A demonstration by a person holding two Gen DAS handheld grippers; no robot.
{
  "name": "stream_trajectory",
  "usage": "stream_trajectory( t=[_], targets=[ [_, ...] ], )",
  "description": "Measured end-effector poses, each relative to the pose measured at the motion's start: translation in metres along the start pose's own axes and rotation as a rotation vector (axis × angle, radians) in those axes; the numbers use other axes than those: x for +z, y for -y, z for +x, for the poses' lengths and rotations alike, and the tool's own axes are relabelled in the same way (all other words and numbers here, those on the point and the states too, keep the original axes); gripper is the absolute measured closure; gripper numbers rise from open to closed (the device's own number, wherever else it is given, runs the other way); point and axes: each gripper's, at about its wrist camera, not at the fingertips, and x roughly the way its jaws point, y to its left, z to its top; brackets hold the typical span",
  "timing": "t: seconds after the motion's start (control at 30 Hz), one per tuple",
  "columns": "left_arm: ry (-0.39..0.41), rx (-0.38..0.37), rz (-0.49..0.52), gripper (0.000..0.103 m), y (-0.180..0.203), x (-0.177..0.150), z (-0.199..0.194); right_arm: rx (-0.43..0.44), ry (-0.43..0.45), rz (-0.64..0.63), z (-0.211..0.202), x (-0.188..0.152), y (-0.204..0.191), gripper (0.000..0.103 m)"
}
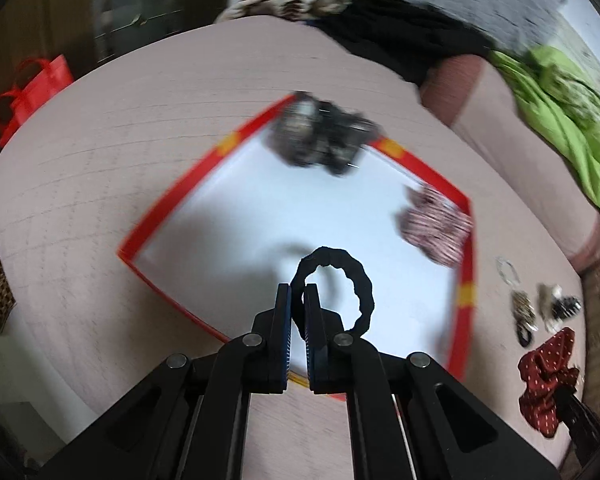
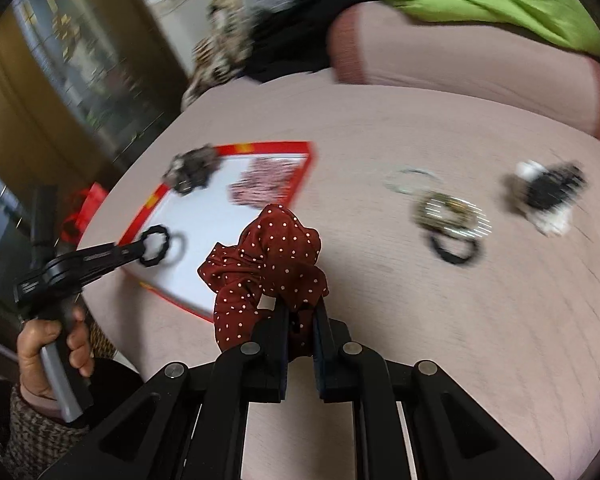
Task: Organize jewelry
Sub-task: 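Carry both scrunchies into the tray and open both tools, then withdraw both tools from the tray toward the bracelets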
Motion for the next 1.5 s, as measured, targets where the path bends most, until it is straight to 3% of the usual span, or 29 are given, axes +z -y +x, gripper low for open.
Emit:
stream_trajectory(
  t=[0.27, 0.57, 0.63, 0.73, 0.77, 0.9, 1.07, 1.2, 1.5],
  targets=[
    [-0.002, 0.088, -0.042, 0.097, -0.036, 0.013, 0.022, 0.016, -0.095, -0.137, 0.076, 0.017, -0.070, 0.092],
    [0.049, 0.086, -0.051, 0.096, -0.043, 0.007, 0.021, 0.012, -0.191, -0.169, 0.119, 0.004, -0.081, 0.089],
    [0.057, 0.061, -0.064, 0.091, -0.044, 0.006, 0.016, 0.003, -0.178, -0.198, 0.118, 0.003, -0.084, 0.088],
    [0.123, 0.044, -0.072, 0.059, -0.045, 0.003, 0.001, -0.010, -0.160, -0.244, 0.111, 0.001, -0.091, 0.070],
    [0.154, 0.047, -0.075, 0.054, -0.045, 0.001, -0.006, -0.017, -0.146, -0.265, 0.107, 0.001, -0.095, 0.064],
    [0.201, 0.050, -0.080, 0.053, -0.046, 0.000, -0.022, -0.040, -0.065, -0.338, 0.080, -0.004, -0.108, 0.053],
    [0.225, 0.045, -0.118, 0.053, -0.048, -0.003, -0.044, -0.045, 0.003, -0.351, 0.050, -0.011, -0.113, 0.048],
    [0.237, 0.081, -0.069, 0.053, -0.036, -0.012, -0.065, -0.045, 0.038, -0.331, 0.031, -0.019, -0.109, 0.042],
    [0.235, 0.031, 0.053, 0.045, 0.020, -0.027, -0.097, -0.107, 0.062, -0.169, -0.005, -0.042, -0.048, 0.042]
  ],
)
